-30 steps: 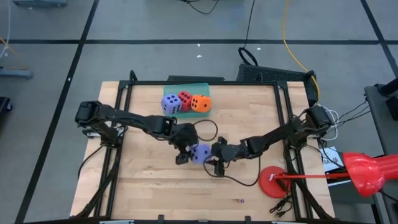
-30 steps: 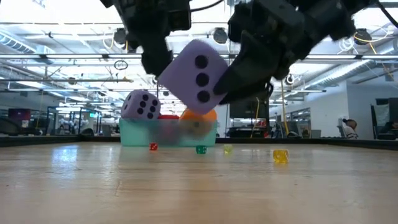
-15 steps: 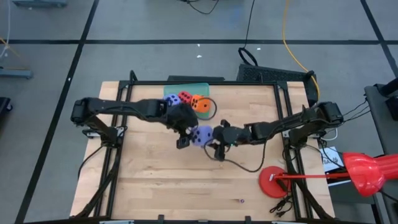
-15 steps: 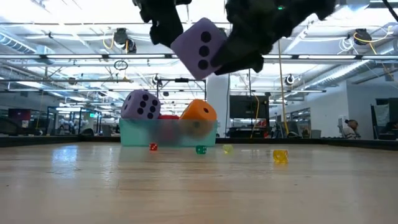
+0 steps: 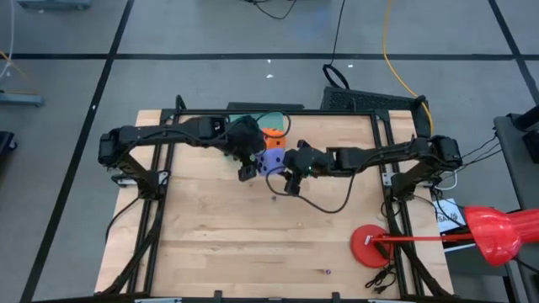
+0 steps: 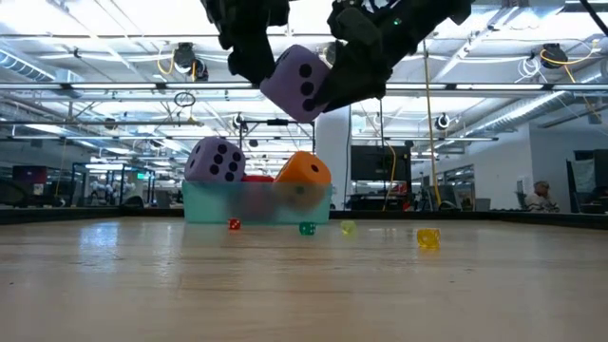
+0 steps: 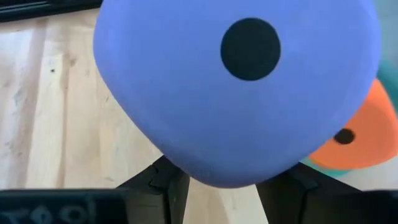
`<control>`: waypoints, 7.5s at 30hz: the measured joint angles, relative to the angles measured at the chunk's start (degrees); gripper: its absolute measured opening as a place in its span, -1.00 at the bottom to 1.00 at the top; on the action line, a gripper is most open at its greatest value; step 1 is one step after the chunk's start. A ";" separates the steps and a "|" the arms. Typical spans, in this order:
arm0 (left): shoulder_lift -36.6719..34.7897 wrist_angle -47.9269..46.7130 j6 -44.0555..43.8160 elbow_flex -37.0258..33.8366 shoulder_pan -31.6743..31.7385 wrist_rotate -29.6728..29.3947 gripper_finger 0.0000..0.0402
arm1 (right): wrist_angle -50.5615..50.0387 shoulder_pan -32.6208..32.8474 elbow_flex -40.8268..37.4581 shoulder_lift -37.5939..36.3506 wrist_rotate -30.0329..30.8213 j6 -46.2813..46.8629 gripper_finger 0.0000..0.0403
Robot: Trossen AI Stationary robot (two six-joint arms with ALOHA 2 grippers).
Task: Pick & Place Dice
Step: Put the large purple dice into the green bin
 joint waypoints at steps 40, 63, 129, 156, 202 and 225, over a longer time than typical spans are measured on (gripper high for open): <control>1.24 -0.45 7.27 3.71 14.87 0.22 0.33 | 31.56 -11.82 1.32 2.97 -2.29 -3.45 -0.24; 0.90 -5.13 9.71 3.47 17.87 -0.38 0.33 | 31.01 -11.95 0.90 5.09 -1.81 -2.76 -0.24; 0.21 -8.15 12.84 -10.18 25.08 0.42 0.33 | 30.18 -12.30 0.92 14.99 -9.73 1.79 -0.24; 0.00 -17.08 8.72 -4.99 18.01 2.08 0.33 | 29.90 -8.66 0.92 14.93 -13.97 6.43 -0.24; -0.03 -15.88 4.50 3.71 12.18 0.55 0.33 | 24.25 -6.85 0.92 3.65 -10.78 4.49 -0.24; -0.03 -13.09 -1.24 3.71 0.35 9.62 0.33 | 24.86 -4.81 0.92 3.58 -24.74 14.73 -0.24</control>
